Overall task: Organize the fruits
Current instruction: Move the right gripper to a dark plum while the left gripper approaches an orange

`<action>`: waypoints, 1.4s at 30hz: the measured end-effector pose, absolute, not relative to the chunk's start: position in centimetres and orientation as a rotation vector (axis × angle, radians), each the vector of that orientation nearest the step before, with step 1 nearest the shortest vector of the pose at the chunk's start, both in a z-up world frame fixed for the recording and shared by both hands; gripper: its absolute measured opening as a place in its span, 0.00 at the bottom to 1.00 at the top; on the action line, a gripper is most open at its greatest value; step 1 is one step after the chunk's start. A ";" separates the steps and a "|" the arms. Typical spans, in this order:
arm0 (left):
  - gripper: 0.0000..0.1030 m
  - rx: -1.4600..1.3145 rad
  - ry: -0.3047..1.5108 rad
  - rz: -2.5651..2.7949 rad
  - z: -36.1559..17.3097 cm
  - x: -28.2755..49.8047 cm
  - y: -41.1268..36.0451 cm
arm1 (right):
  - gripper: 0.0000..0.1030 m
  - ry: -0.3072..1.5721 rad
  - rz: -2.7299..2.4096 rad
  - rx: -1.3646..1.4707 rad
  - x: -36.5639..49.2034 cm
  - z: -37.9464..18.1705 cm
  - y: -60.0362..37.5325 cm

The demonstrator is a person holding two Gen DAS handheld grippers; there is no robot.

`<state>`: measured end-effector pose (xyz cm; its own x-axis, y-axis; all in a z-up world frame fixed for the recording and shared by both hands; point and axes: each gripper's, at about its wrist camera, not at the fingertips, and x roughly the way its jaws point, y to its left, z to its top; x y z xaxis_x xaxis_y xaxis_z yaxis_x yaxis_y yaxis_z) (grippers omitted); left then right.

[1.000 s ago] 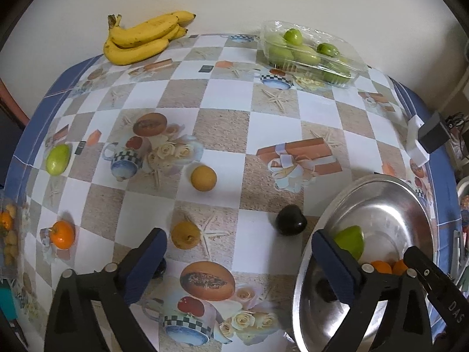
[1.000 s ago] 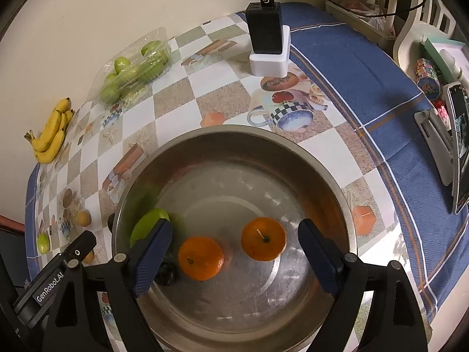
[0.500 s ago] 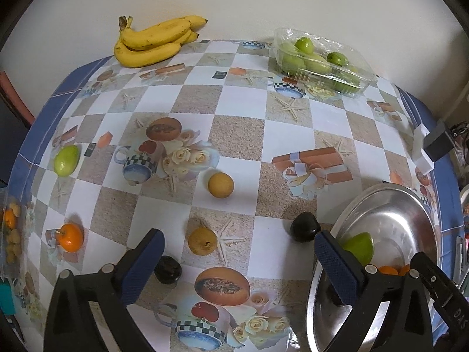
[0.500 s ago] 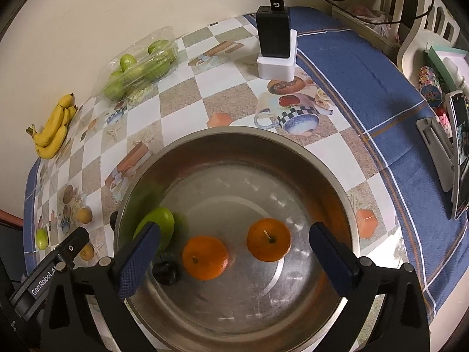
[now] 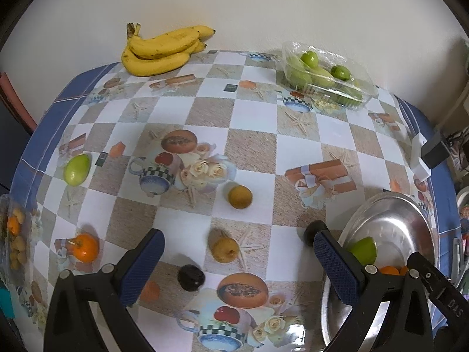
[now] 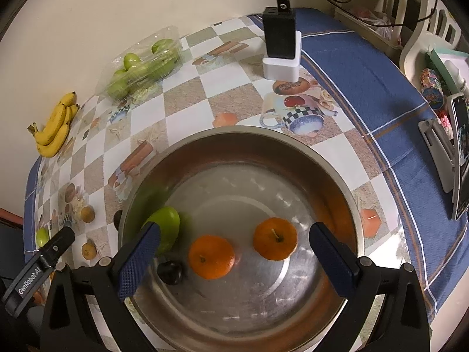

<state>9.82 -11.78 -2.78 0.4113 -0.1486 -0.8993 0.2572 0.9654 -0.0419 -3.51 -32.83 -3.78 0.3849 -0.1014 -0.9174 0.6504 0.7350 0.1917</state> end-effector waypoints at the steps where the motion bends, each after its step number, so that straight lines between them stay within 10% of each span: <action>1: 1.00 0.104 1.118 -0.257 -2.7 10.0 -11.4 | 0.98 1.081 -0.515 0.587 -3.4 -3.8 -32.7; 42: 1.00 -0.029 1.097 -0.017 -1.6 14.2 7.6 | 0.98 1.135 -0.098 0.390 5.7 -3.7 -13.2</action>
